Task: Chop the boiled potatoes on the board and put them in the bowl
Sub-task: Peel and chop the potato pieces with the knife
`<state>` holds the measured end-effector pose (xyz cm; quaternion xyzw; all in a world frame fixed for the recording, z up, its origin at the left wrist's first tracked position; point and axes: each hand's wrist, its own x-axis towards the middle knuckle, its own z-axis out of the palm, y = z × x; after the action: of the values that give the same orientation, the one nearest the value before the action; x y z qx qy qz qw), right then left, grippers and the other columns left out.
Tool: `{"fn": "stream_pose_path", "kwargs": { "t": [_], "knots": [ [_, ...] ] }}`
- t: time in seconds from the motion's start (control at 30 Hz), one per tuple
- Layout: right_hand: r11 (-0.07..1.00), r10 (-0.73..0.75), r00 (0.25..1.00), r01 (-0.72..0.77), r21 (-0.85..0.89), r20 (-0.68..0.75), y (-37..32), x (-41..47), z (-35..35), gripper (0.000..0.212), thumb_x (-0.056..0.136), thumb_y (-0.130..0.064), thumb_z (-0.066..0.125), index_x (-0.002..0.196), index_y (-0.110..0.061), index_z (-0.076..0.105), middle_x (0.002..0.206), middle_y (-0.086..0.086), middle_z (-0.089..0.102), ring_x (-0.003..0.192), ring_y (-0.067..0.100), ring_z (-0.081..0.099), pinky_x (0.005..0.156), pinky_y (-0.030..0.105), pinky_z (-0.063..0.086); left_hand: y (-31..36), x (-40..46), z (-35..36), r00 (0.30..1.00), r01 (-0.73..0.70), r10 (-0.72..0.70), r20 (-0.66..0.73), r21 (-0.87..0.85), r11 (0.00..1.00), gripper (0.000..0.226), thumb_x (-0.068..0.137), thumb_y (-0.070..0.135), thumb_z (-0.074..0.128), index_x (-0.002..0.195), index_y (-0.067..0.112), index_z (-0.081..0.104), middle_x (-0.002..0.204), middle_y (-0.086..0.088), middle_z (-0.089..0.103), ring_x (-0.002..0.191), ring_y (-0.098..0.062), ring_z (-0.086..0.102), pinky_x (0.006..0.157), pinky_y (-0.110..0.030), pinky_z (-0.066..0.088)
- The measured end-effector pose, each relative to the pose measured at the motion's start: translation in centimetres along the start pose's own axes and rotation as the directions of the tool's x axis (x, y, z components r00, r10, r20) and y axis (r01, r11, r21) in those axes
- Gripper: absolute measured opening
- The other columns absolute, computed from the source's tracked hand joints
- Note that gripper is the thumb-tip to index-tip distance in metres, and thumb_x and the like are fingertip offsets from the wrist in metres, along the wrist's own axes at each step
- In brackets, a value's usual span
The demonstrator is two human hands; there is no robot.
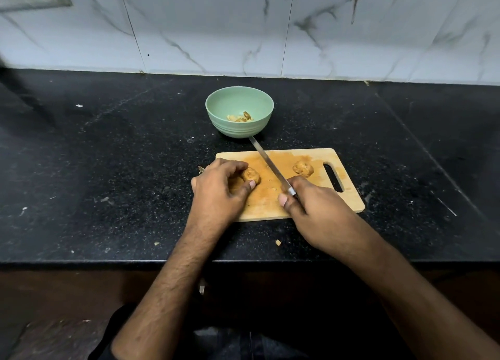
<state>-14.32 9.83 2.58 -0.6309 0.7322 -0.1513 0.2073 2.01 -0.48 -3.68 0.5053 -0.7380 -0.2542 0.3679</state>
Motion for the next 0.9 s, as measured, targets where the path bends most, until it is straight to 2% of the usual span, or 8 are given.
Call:
{"fn": "stream_pose_path", "kwargs": {
  "t": [0.27,0.37,0.47,0.57,0.63,0.77,0.9],
  "knots": [
    [0.996,-0.001,1.0,-0.001,-0.085,-0.024,-2.0,-0.1,1.1,0.014,0.105,-0.032,0.04,0.109,-0.02,0.046,0.077,-0.001,0.057,0.065,0.011,0.055,0.046,0.022,0.03,0.1,-0.2,-0.1,1.0,-0.016,0.016,0.009,0.021,1.0,0.04,0.083,0.036,0.078,0.12,0.028,0.067,0.105,0.015,0.062,0.104,-0.01,0.06,0.101,-0.049,0.048],
    [0.99,0.009,1.0,-0.013,-0.142,-0.03,-2.4,0.0,1.3,0.02,0.105,-0.033,0.039,0.112,-0.017,0.048,0.078,0.001,0.055,0.066,0.015,0.054,0.047,0.025,0.03,0.0,-0.3,-0.1,1.0,-0.017,0.017,0.017,0.022,1.0,0.041,0.084,0.033,0.077,0.123,0.027,0.068,0.106,0.015,0.062,0.104,-0.012,0.061,0.101,-0.05,0.047],
    [0.974,0.025,0.999,-0.033,-0.223,-0.041,-2.6,-0.2,1.7,0.025,0.106,-0.034,0.036,0.117,-0.017,0.05,0.075,0.0,0.05,0.071,0.02,0.053,0.058,0.031,0.038,0.2,-0.3,-0.1,0.999,-0.033,0.032,0.011,0.07,0.997,0.04,0.086,0.031,0.076,0.124,0.026,0.069,0.106,0.01,0.062,0.103,-0.014,0.061,0.101,-0.051,0.044],
    [0.958,0.007,0.999,-0.019,-0.287,-0.041,-2.7,-0.2,2.3,0.021,0.106,-0.025,0.036,0.123,-0.017,0.047,0.07,-0.001,0.043,0.073,0.023,0.051,0.063,0.035,0.043,0.5,-0.3,0.0,0.999,-0.029,0.026,0.023,0.123,0.992,0.042,0.088,0.031,0.074,0.129,0.025,0.068,0.105,0.007,0.06,0.104,-0.016,0.06,0.102,-0.051,0.042],
    [0.952,0.014,1.0,-0.02,-0.306,-0.02,-2.9,0.0,2.3,0.021,0.106,-0.019,0.037,0.125,-0.017,0.044,0.07,-0.001,0.041,0.074,0.025,0.05,0.064,0.035,0.041,0.4,-0.3,-0.1,1.0,-0.02,0.017,0.026,0.117,0.993,0.043,0.088,0.031,0.074,0.13,0.024,0.067,0.104,0.006,0.06,0.104,-0.017,0.059,0.101,-0.05,0.043],
    [0.95,0.05,0.998,-0.033,-0.311,0.046,-3.2,0.4,1.5,0.022,0.107,-0.023,0.037,0.128,-0.018,0.042,0.074,0.0,0.043,0.079,0.023,0.051,0.063,0.033,0.039,0.4,-0.2,0.0,1.0,-0.006,0.003,0.031,0.082,0.997,0.042,0.088,0.027,0.075,0.129,0.021,0.068,0.103,0.006,0.06,0.103,-0.017,0.06,0.102,-0.047,0.046],
    [0.942,0.083,0.992,-0.045,-0.331,0.1,-3.8,1.6,1.6,0.026,0.106,-0.021,0.038,0.131,-0.018,0.042,0.076,0.001,0.044,0.073,0.019,0.048,0.053,0.032,0.031,0.1,0.2,0.0,0.999,-0.026,0.023,0.036,0.075,0.997,0.041,0.086,0.023,0.078,0.125,0.019,0.07,0.1,0.006,0.062,0.1,-0.017,0.062,0.1,-0.048,0.048]
  ]
}}
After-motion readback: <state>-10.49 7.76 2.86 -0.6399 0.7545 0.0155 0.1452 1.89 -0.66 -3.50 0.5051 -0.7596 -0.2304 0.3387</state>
